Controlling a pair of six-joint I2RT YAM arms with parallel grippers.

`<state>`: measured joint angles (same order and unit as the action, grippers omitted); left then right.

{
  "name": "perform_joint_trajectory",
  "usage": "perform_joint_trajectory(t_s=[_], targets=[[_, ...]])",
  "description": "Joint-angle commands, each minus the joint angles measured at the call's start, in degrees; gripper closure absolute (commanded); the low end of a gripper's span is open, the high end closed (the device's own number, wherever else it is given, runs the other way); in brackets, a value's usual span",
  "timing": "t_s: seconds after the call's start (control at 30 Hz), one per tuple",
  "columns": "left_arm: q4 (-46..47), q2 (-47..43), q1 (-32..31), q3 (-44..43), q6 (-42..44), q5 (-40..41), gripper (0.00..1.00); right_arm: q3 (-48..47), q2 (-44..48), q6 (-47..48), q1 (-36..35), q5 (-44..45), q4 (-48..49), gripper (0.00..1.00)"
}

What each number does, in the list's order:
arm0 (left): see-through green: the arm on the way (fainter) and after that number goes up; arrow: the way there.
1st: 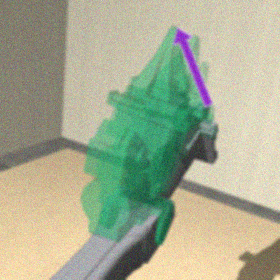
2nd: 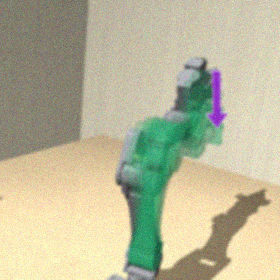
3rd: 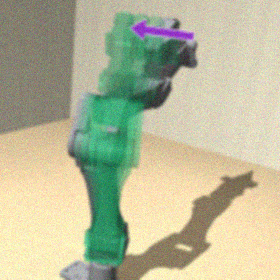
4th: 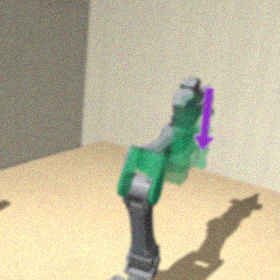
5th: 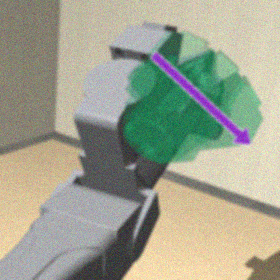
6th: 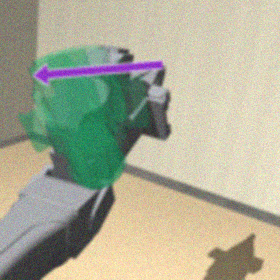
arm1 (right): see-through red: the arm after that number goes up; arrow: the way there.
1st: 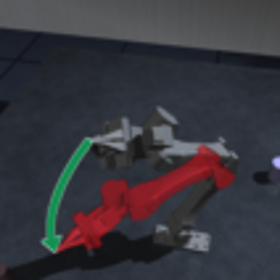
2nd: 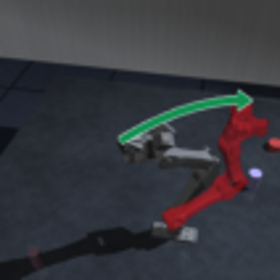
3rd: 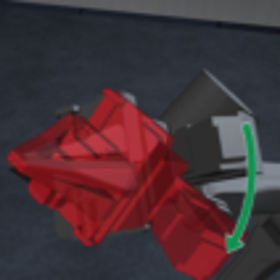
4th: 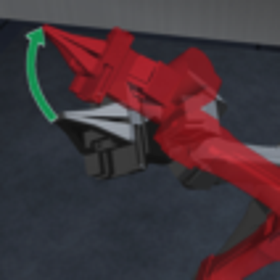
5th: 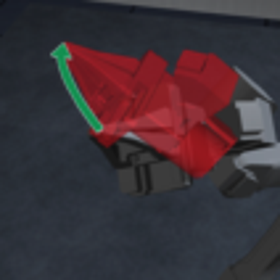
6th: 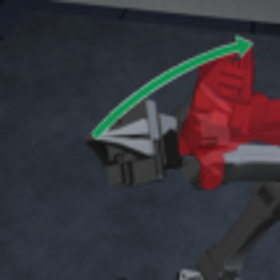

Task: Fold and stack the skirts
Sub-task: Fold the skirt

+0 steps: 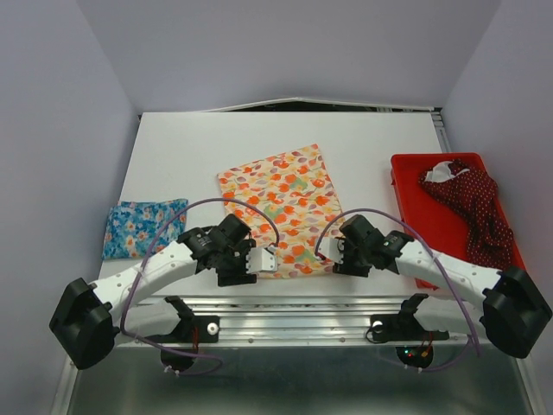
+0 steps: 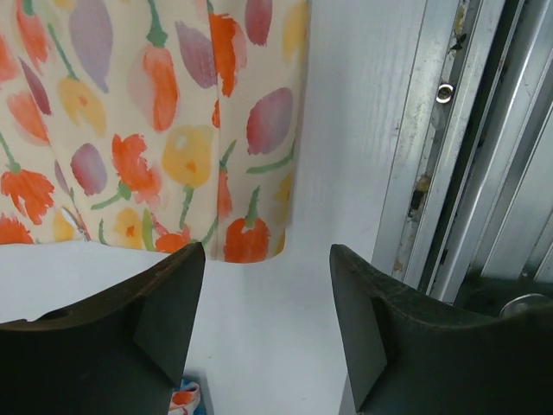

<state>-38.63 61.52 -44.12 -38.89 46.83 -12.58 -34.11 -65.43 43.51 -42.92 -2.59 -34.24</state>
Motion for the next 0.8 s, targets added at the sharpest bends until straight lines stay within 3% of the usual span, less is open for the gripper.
perform_joint_trajectory(t_s=[0.0,0.23,0.4,0.53,0.63,0.77], targets=[[1.9,0.7,-3.3,2.0,0.5,4.1,0.3,-0.3,-0.5,1.1,-1.0,1.3,5.4,0.45],[5.0,5.6,-6.6,4.0,1.7,6.2,0.38,2.3,-0.9,2.6,-2.8,0.9,6.7,0.48],[7.3,7.9,-7.3,5.1,1.8,7.0,0.56,2.4,-0.1,2.7,-2.8,-0.5,4.4,0.59],[7.6,6.9,-7.3,5.1,0.7,7.0,0.78,1.1,1.0,2.0,-2.8,-2.1,1.5,0.78],[7.2,4.5,-7.3,4.8,-0.5,7.7,0.98,-0.5,2.2,1.6,-2.8,-2.4,-0.2,0.99],[5.5,1.9,-7.1,4.2,-0.9,8.0,1.0,-3.0,3.3,0.7,-2.8,-2.3,-2.1,0.99]])
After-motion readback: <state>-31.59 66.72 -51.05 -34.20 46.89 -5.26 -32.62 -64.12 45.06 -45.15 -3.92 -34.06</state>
